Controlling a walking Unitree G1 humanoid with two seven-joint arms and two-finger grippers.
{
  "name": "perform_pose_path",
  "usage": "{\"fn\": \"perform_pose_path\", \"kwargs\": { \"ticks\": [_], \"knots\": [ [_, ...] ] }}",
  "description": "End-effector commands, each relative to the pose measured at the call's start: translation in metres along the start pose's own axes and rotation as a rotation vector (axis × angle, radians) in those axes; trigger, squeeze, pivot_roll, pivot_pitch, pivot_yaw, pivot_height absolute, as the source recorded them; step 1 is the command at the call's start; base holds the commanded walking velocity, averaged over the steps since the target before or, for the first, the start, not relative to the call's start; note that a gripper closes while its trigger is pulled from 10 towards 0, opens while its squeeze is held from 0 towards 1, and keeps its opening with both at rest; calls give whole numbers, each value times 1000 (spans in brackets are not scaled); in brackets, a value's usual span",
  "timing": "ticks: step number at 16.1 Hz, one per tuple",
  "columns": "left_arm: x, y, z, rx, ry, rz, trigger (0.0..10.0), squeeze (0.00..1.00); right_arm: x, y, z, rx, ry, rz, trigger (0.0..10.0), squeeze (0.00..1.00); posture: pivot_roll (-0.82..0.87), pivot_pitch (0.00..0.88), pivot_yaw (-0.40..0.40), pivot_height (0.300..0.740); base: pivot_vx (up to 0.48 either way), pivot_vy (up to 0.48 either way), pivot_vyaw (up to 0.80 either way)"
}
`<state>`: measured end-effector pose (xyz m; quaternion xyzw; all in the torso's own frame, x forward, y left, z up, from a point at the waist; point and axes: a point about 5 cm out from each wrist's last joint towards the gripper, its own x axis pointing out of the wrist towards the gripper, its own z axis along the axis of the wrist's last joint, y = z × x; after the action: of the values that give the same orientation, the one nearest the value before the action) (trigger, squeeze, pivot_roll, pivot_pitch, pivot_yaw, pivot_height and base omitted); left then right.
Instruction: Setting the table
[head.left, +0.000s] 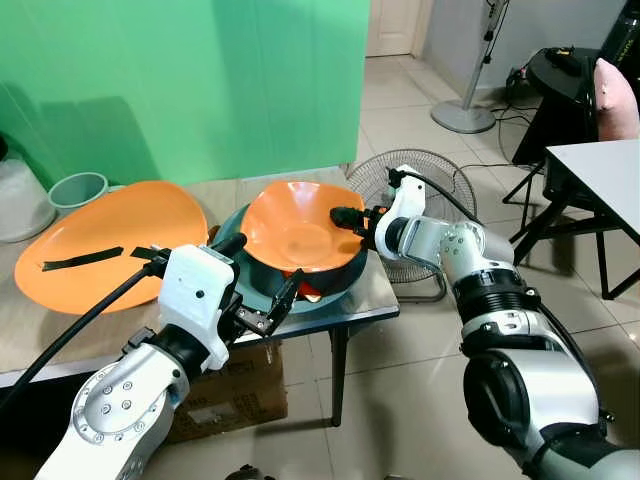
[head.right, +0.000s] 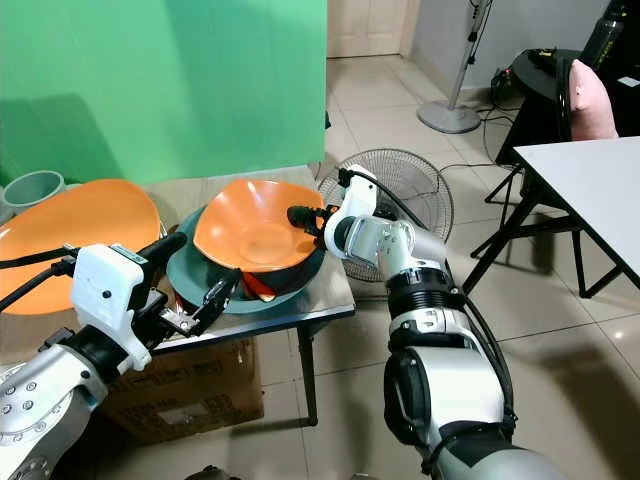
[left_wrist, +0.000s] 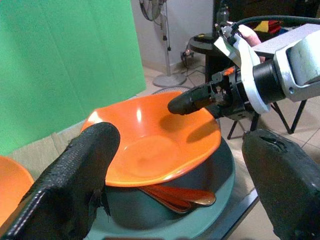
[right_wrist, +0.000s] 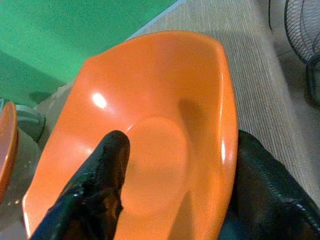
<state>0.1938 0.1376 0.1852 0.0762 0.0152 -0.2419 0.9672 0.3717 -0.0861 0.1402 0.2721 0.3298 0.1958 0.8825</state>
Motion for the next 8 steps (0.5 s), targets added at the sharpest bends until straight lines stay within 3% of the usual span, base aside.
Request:
{"fn": "perform_pose_path", "kwargs": {
  "ticks": [1,8],
  "knots": [
    [-2,-1,1,6,4,-8,10000,0,-1,4,5,10,12,18,0,0,18,0,15,740,0,0,0],
    [-4,-2,-1,13,17,-10,10000,0,1,-4,-2,75,67,16,0,0,17,0,10,740,0,0,0]
  ]
}}
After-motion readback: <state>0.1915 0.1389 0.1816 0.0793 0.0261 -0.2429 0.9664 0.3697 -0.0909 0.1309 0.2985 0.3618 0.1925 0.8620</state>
